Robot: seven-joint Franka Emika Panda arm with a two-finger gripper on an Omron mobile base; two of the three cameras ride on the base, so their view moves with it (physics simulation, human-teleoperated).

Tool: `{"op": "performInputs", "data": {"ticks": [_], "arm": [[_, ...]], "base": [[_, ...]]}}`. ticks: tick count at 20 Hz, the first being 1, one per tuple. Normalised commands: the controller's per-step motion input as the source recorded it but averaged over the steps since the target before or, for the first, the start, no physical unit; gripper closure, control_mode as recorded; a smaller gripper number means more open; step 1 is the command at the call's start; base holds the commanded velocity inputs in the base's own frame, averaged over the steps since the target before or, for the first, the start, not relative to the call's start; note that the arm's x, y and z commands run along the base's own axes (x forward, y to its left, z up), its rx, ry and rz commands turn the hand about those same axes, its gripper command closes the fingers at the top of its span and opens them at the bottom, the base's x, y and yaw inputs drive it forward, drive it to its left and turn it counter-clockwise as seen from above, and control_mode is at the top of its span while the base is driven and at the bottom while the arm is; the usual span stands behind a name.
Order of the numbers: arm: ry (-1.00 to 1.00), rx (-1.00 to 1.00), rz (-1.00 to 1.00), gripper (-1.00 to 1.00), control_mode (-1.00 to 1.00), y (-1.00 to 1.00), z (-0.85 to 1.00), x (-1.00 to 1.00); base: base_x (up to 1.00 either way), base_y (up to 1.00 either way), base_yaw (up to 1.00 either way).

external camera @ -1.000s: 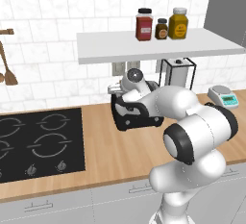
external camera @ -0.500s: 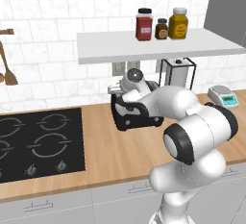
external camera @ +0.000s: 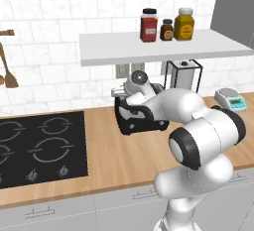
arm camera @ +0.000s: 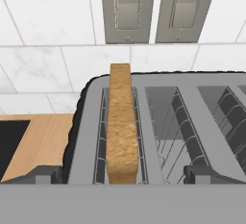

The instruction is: Start the toaster. Once the lever pops up, take the bread to the plate on the dining counter.

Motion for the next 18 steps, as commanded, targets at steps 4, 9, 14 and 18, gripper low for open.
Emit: {"op": "performInputs", "data": {"ticks": [4, 9, 14, 18], "arm": [[0.00, 0.00, 0.00, -1.00, -1.00, 0.00, 0.00, 0.00], [0.00, 0.00, 0.00, -1.00, -1.00, 0.00, 0.00, 0.00], [0.00, 0.00, 0.00, -1.00, -1.00, 0.00, 0.00, 0.00], [0.00, 0.00, 0.00, -1.00, -1.00, 0.00, 0.00, 0.00]], "base": [[0.00, 0.00, 0.00], [0.00, 0.00, 0.00], [0.00, 0.00, 0.00], [0.00, 0.00, 0.00]]}}
